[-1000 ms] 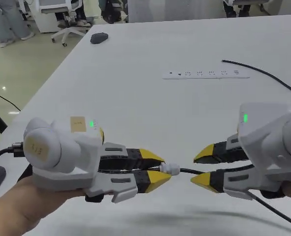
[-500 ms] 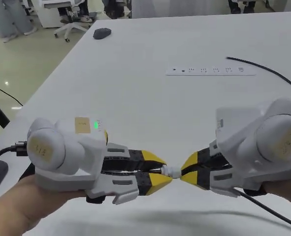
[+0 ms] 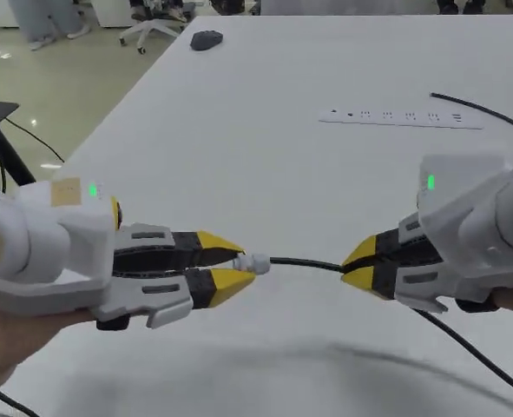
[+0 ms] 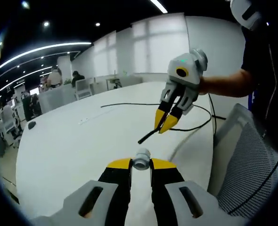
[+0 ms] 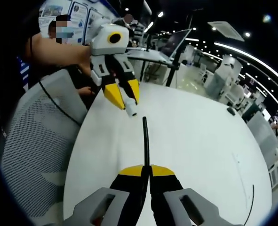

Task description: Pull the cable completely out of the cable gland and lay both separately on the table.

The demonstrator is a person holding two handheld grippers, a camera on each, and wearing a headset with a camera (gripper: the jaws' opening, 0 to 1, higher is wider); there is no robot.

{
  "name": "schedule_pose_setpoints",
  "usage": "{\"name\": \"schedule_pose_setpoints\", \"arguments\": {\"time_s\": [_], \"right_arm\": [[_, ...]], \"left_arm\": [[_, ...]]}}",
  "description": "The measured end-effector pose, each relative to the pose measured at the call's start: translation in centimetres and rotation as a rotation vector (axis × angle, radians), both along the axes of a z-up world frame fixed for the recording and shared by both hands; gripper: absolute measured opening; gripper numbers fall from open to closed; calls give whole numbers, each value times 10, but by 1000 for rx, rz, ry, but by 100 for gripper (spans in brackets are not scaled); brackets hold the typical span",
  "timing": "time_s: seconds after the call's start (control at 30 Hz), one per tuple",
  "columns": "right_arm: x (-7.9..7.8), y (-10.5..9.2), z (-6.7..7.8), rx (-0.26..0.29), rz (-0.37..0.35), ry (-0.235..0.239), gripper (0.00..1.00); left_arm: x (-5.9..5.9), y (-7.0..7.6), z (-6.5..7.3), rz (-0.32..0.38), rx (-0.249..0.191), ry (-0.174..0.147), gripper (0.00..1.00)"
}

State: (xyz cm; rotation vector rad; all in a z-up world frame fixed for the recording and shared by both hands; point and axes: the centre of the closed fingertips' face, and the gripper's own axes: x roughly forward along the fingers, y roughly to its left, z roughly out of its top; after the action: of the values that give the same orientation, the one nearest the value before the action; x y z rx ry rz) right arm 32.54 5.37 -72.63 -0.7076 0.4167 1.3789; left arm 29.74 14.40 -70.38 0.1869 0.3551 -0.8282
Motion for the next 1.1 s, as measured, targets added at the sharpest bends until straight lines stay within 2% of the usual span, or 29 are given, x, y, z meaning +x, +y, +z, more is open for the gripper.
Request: {"name": "schedule_pose_setpoints", "arguments": {"time_s": [0.07,0.1,0.13,0.17,0.2,0.23,0.27,0.33,0.37,0.4,0.43,0.47,0.5,0.53,0.57,0.6,0.63,0.7,0.73,0.77,0.8,0.83,0.87,0.97,1.03,1.07,1.1], "right_arm": [[10,15,11,71,-16,7,0],[16,25,17,116,-31,31,0],[20,33,22,153,-42,47,0],[23,42,27,195,-53,72,0],[27,56,34,263,-67,112,0],[30,64,37,306,-82,140,0],[35,77,40,362,-107,186,0],[40,93,40,421,-124,228,0],[47,103,40,469,-145,227,0],[53,113,37,496,-160,239,0],[58,120,33,509,-182,246,0],[65,129,27,507,-196,232,0],[69,135,22,510,-217,245,0],[72,141,16,506,-223,244,0],[73,147,11,500,-226,243,0],[74,156,0,485,-234,264,0],[72,160,-10,465,-241,290,0],[74,166,-27,429,-259,295,0],[75,170,-40,397,-272,289,0],[74,174,-48,388,-279,300,0],[75,177,-52,385,-281,301,0],[75,180,-55,384,-283,300,0],[76,183,-60,377,-281,296,0],[79,188,-72,334,-279,273,0],[81,190,-79,306,-269,262,0],[80,191,-81,301,-268,257,0],[80,192,-81,297,-264,255,0]], "left_arm": [[-1,15,0,40,6,-20,14],[-2,19,0,45,1,-17,14],[-1,28,-1,82,-5,-20,14],[1,34,-2,103,0,-32,14],[1,37,-3,113,-2,-27,14],[2,43,-4,133,-5,-29,14],[4,47,-5,157,-2,-39,14],[9,57,-13,203,11,-38,14],[13,62,-15,228,14,-48,14],[16,64,-20,243,6,-43,14],[23,72,-25,285,0,-50,14],[26,73,-28,289,-12,-49,14],[28,73,-34,294,-60,-18,14],[33,78,-37,319,-43,-33,14],[35,80,-41,321,-27,-32,14],[39,83,-47,339,-24,-22,14],[43,87,-51,355,-20,-27,14],[45,91,-60,391,-35,6,14],[47,96,-68,409,-11,8,14],[46,96,-70,407,-10,18,14],[45,96,-76,407,-3,30,14],[45,97,-79,407,16,24,14],[44,99,-84,400,30,38,14],[48,103,-90,417,24,48,14],[50,105,-95,429,39,53,14],[50,104,-98,426,49,61,14],[50,105,-99,429,76,53,14]]}}
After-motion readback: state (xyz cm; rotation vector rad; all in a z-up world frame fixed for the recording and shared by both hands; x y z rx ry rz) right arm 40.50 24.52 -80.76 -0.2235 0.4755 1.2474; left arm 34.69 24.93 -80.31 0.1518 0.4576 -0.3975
